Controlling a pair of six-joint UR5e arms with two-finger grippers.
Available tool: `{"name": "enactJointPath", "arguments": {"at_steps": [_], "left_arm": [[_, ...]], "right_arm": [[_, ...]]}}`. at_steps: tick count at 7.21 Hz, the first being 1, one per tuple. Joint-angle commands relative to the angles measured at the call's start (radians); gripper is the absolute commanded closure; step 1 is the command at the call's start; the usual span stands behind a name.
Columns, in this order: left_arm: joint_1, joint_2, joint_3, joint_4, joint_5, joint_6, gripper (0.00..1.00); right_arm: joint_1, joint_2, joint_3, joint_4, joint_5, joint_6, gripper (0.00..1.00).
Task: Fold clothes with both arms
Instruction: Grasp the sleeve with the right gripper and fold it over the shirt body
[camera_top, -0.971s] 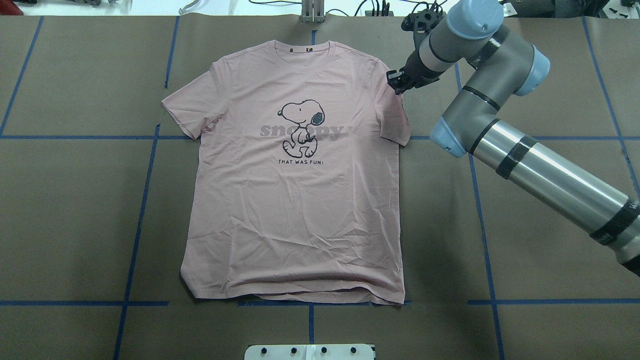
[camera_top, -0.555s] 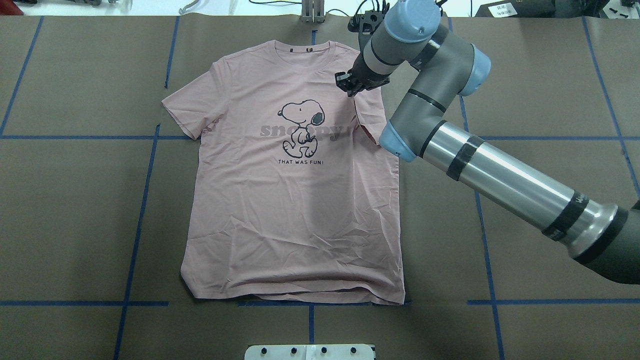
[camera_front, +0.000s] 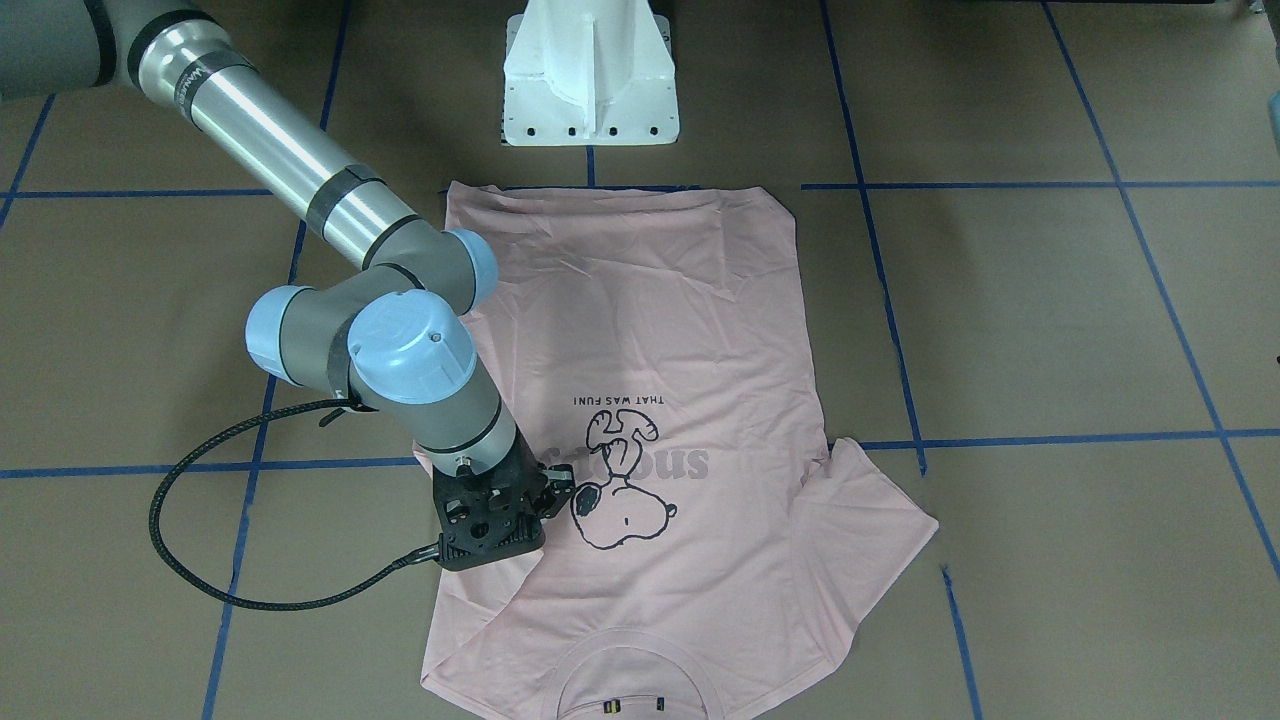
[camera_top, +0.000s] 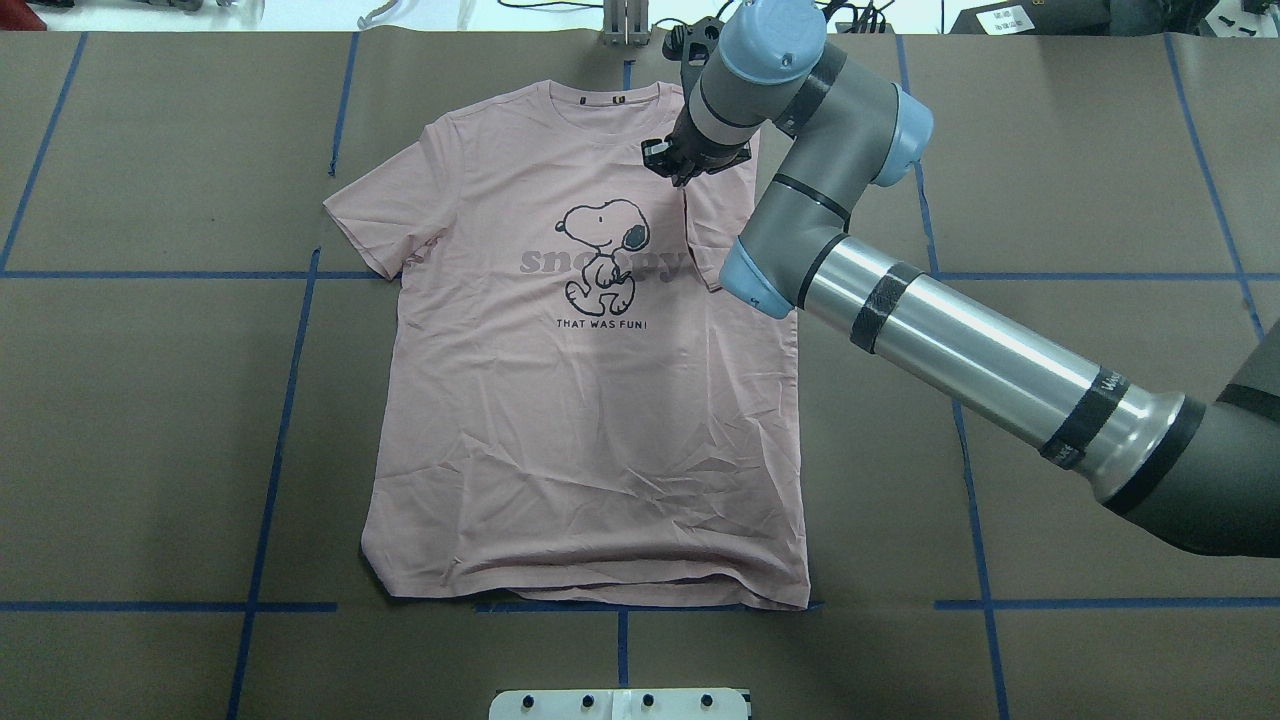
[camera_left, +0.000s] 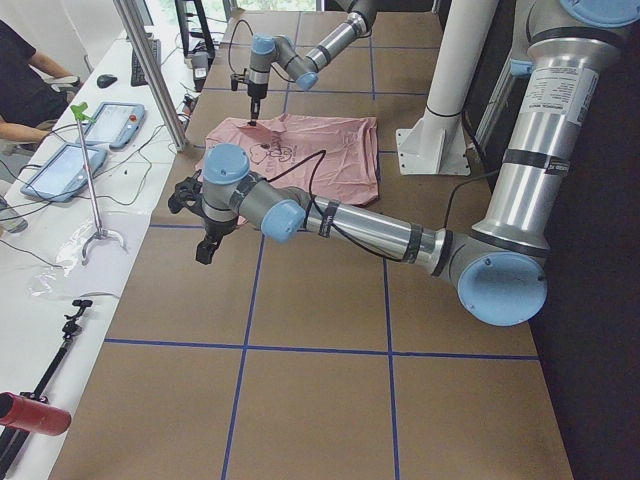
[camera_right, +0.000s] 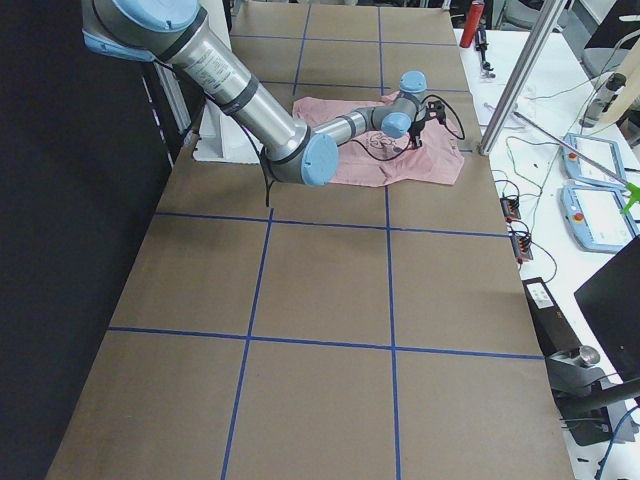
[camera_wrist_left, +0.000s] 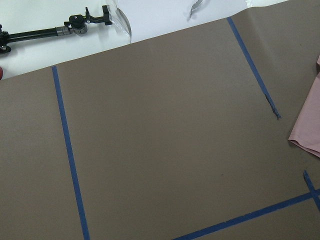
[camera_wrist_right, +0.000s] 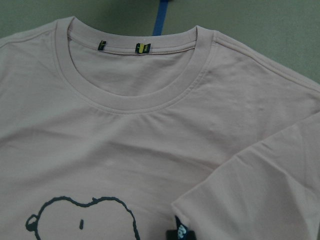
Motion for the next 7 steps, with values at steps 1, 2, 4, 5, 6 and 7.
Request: {"name": "enactJointPath", "arguments": {"at_steps": [1, 2, 4, 5, 6, 7], "left_arm": [[0.004, -0.013, 0.004, -0.001, 0.000, 0.000, 0.00], [0.045, -0.020, 0.004, -0.002, 0.000, -0.040, 0.00], [0.209, -0.117, 0.004, -0.017, 0.017, -0.380, 0.00], [0.271, -0.147, 0.007, -0.020, 0.079, -0.517, 0.00], [0.346, -0.180, 0.018, -0.025, 0.157, -0.648, 0.00], [0.410, -0.228, 0.053, -0.027, 0.238, -0.745, 0.00]], "right_arm": [[-0.009, 0.003, 0.004, -0.002, -0.008, 0.017, 0.00], [-0.009, 0.001, 0.025, -0.013, 0.004, 0.069, 0.00], [-0.004, -0.069, 0.278, -0.312, 0.082, 0.100, 0.00], [0.016, -0.116, 0.424, -0.495, 0.076, 0.100, 0.00], [0.058, -0.155, 0.526, -0.632, 0.085, 0.082, 0.00], [0.097, -0.246, 0.630, -0.659, 0.104, 0.031, 0.00]]}}
